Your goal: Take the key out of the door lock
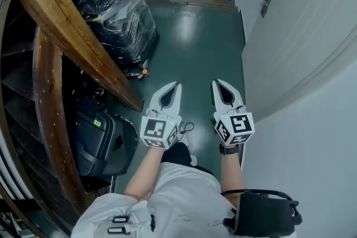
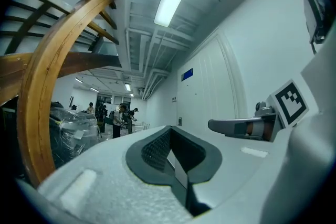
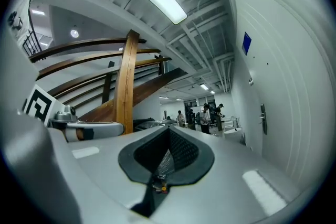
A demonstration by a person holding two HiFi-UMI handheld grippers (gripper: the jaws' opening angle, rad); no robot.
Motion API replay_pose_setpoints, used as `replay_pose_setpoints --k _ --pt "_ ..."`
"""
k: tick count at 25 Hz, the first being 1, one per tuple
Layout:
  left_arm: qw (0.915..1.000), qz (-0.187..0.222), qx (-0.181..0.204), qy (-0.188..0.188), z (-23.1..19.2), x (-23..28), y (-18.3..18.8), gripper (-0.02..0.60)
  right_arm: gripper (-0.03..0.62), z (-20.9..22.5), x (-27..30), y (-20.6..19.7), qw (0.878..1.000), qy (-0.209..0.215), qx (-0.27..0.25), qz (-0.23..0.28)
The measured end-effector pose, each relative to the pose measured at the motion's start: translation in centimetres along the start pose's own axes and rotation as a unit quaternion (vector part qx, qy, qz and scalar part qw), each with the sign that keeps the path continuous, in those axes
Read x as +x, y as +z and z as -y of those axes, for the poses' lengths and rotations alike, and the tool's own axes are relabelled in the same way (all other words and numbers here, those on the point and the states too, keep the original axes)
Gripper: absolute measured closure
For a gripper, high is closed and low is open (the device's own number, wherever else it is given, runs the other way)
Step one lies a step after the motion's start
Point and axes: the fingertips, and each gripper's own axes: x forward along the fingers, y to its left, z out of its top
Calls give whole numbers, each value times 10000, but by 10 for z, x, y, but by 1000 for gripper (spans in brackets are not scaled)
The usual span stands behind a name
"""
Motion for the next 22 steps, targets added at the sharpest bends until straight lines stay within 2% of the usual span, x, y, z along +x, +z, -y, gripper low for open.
replay_pose_setpoints --k 6,11,15,19,22 --pt "9998 -43 -36 -170 -18 85 -18 580 588 30 56 -20 9997 182 37 -133" --pt "9990 31 5 -435 -30 177 -39 580 588 112 106 -30 9996 -260 89 -81" --pt "9988 208 -32 -440 -67 270 -50 580 588 175 182 -17 9995 -279 111 104" --pt "9981 464 -31 -408 -113 375 -22 580 588 243 276 20 9994 -213 -161 197" --pt "9963 596 58 -616 -162 431 1 580 588 260 351 30 9994 -71 -291 149"
